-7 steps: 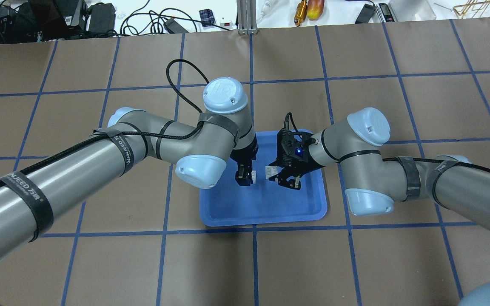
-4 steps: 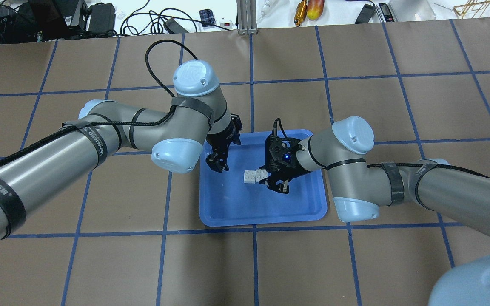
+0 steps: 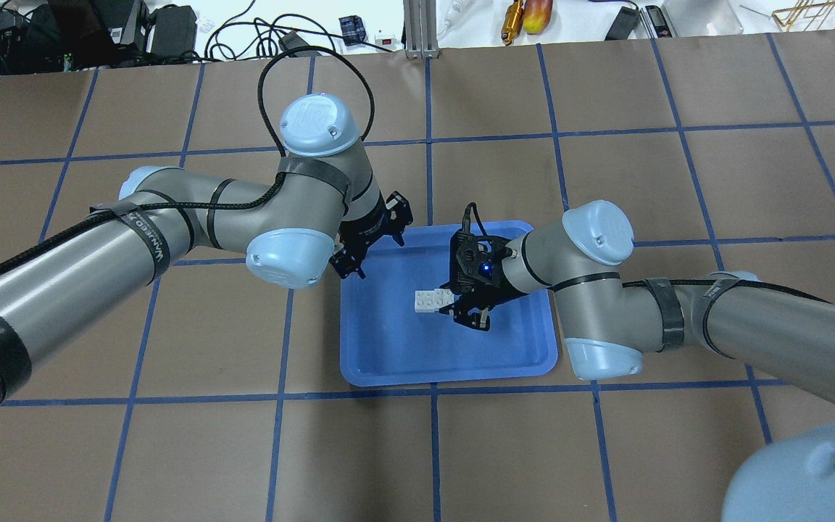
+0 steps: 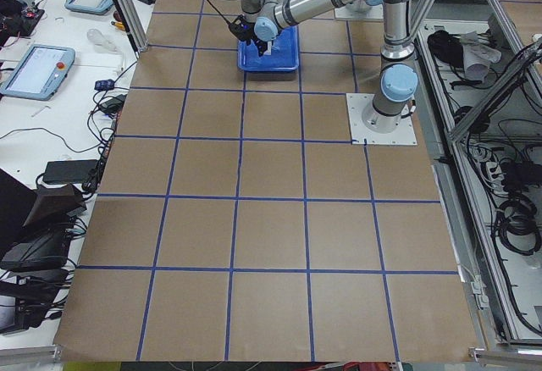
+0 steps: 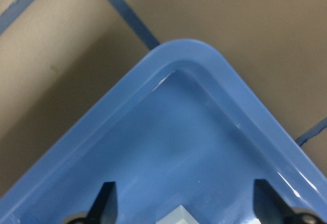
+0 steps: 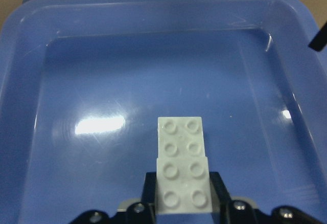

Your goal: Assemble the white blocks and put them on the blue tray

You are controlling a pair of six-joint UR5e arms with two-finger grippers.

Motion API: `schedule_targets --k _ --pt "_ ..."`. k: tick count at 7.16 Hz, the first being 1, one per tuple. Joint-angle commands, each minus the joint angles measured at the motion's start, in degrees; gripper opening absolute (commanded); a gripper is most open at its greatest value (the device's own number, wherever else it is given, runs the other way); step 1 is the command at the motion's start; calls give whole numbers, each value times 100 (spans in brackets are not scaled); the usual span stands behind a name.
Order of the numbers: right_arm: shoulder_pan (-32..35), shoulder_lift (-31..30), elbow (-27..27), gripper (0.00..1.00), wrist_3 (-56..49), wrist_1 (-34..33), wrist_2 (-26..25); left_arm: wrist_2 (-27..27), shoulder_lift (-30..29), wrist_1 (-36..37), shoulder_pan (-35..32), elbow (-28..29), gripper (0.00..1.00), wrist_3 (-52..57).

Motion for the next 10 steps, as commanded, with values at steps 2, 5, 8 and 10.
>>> schedule_targets --k 2,5,8,10 --pt "0 2 4 17 1 24 14 -36 85 -2 -86 -136 50 1641" --pt "0 2 13 100 18 7 14 -394 111 130 -16 -419 30 2337" --pt "-8 -59 -48 100 105 -2 -4 -617 94 200 2 -427 30 2320" --pt "-70 -129 -817 100 718 250 -362 -625 -29 192 -7 -454 30 2303"
